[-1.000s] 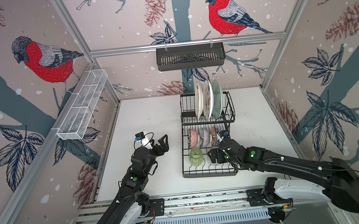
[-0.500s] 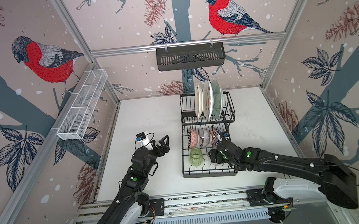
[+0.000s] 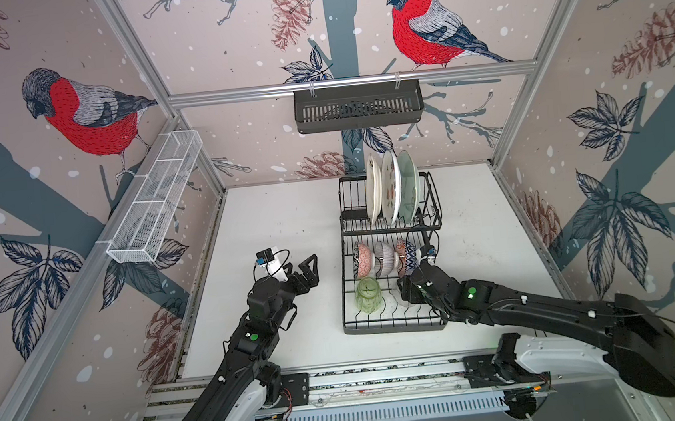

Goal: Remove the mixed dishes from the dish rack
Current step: 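Lift the clear glass out with right gripper while left gripper moves toward it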

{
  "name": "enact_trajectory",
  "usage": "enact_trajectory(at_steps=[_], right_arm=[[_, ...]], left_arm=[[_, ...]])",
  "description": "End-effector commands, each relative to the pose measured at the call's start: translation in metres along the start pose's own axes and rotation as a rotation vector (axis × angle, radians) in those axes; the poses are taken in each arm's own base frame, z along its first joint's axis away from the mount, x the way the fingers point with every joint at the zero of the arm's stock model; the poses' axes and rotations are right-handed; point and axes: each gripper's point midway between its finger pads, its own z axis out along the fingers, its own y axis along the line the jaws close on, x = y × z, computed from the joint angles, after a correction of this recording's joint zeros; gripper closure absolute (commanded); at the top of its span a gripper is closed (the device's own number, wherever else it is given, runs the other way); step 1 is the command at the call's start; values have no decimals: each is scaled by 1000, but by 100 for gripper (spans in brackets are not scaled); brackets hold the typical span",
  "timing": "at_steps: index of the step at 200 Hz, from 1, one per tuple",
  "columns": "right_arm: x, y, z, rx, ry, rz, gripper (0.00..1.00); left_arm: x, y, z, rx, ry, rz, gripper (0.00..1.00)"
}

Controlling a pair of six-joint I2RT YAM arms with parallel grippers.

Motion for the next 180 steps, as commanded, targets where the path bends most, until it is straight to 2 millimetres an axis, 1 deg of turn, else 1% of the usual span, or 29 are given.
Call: enact_trajectory(at_steps=[1,14,28,36,48,70,88,123,145,156,180], right_arm=[[-4,0,-3,-12,-18,52,34],[-6,3,-4,-39,-20,64,38],[-9,6,-6,-66,-23,87,39],[-11,6,-8,-77,-26,101,40],[-16,8,-11,-107,-38,117,43],[-25,9,-17,-147,-74,155,42],[-30,10,-22,-188,-95,185,42],[-44,16,-36,-275,-142,229,42],[-53,21,-45,-332,-188,249,41],[-56,23,-48,-360,-204,257,41],[-62,28,-53,-395,-220,262,40]], left_arm=[[-8,-7,-1,26,-24,-4,3],[-8,-8,-2,31,-22,-6,3],[-9,-12,-3,50,-23,-7,3],[-13,-17,-5,70,-30,-5,3],[-17,-19,-8,67,-39,-9,3],[-25,-20,-15,72,-73,-25,3],[-27,-24,-19,89,-77,-41,3],[-23,-39,-23,153,-21,-64,4],[-20,-53,-25,217,29,-87,5],[-19,-60,-26,245,53,-93,5],[-18,-69,-27,268,100,-103,5]])
